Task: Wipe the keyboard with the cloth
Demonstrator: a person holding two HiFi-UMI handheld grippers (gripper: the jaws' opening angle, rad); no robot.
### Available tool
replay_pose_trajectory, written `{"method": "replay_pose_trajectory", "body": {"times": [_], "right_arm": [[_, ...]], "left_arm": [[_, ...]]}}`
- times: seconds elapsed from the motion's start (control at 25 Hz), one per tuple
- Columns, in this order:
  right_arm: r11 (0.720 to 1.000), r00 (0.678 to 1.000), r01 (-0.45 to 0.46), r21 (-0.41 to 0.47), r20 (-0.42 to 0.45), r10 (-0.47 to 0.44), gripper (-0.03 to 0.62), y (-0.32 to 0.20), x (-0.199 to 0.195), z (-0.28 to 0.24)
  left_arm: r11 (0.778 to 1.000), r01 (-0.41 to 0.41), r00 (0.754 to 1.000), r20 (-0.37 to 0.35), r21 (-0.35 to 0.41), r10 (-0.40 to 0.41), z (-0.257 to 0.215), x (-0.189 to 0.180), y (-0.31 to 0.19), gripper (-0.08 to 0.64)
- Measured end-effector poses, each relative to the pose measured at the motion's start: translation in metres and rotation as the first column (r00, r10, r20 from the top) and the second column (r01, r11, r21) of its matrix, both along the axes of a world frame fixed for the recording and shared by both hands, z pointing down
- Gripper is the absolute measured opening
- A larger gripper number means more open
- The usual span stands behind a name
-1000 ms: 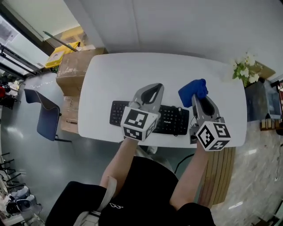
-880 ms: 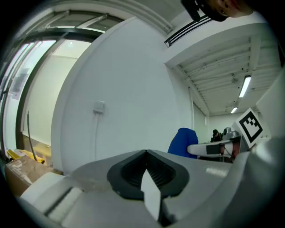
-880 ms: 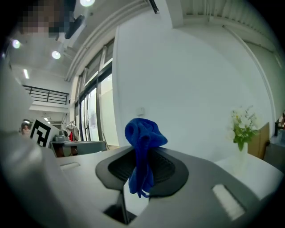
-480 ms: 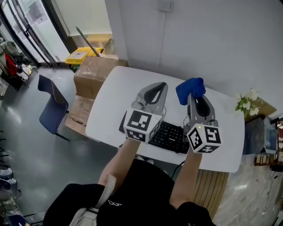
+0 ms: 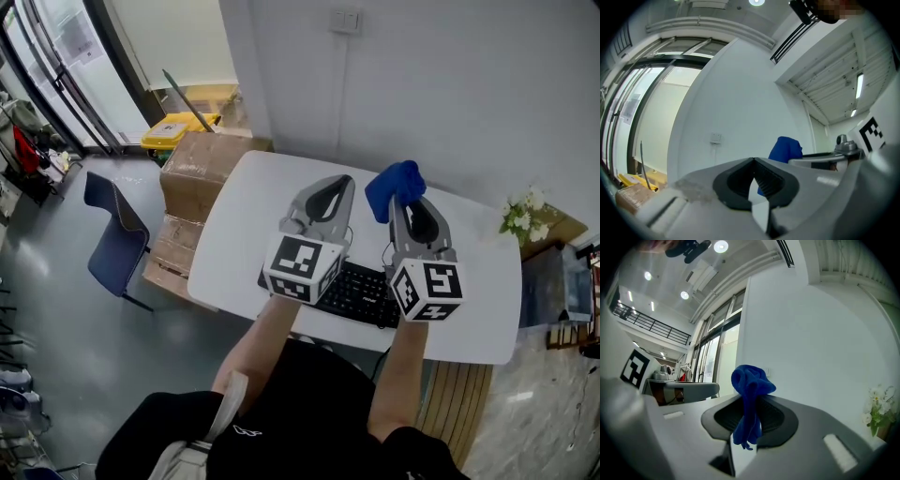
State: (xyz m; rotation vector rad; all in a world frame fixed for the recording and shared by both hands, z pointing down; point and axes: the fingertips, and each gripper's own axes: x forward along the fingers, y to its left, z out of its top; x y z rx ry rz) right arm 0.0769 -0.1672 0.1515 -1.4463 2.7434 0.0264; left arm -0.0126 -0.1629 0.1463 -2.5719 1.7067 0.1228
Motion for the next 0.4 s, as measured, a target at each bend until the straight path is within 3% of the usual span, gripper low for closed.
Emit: {"method": "replay_pose_trajectory", "body": {"times": [0.4], "right_arm": [[1.000, 1.000, -0.030, -0.003, -0.006, 0.030, 0.083, 0.002, 0.017, 0.000]], "left_arm": [[0.999, -0.046, 0.999, -0.011, -0.007, 0.046, -0.002, 0.022, -0.004, -0.002]]}}
